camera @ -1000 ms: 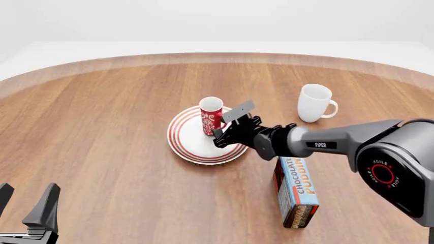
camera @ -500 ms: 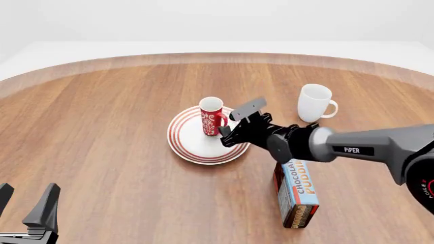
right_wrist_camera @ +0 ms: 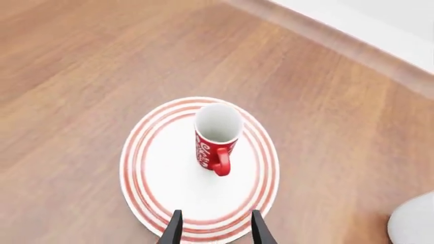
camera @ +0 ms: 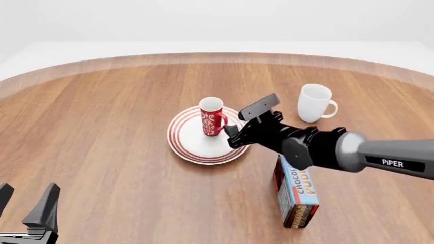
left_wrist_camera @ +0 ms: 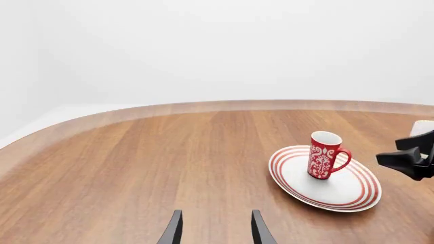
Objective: Pick up the red mug and put it on the plate
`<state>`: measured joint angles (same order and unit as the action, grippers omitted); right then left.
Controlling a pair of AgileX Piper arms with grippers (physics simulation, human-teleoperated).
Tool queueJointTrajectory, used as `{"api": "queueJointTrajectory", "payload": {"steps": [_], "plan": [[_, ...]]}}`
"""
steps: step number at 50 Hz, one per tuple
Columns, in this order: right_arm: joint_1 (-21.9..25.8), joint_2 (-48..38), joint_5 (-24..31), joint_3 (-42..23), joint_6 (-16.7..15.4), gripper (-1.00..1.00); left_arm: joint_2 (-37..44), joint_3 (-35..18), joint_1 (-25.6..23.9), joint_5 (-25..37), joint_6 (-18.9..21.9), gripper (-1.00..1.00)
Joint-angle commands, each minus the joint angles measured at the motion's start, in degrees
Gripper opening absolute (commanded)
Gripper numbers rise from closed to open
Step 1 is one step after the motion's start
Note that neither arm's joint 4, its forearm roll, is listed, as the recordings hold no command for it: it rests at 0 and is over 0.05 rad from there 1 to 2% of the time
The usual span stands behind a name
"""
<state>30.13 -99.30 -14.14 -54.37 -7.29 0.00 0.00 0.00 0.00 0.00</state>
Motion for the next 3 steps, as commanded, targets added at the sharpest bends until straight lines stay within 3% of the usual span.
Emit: {"api": "queueJointTrajectory", "payload": {"steps": [1, 3], "plan": [[0.0, 4.1, 0.9, 2.1, 0.1, 1.00, 0.0, 0.0, 0.0, 0.0, 0.0, 1.00], [0.1, 4.9, 0.9, 2.5, 0.1, 1.00, 0.0, 0.0, 0.0, 0.0, 0.0, 1.00]]}}
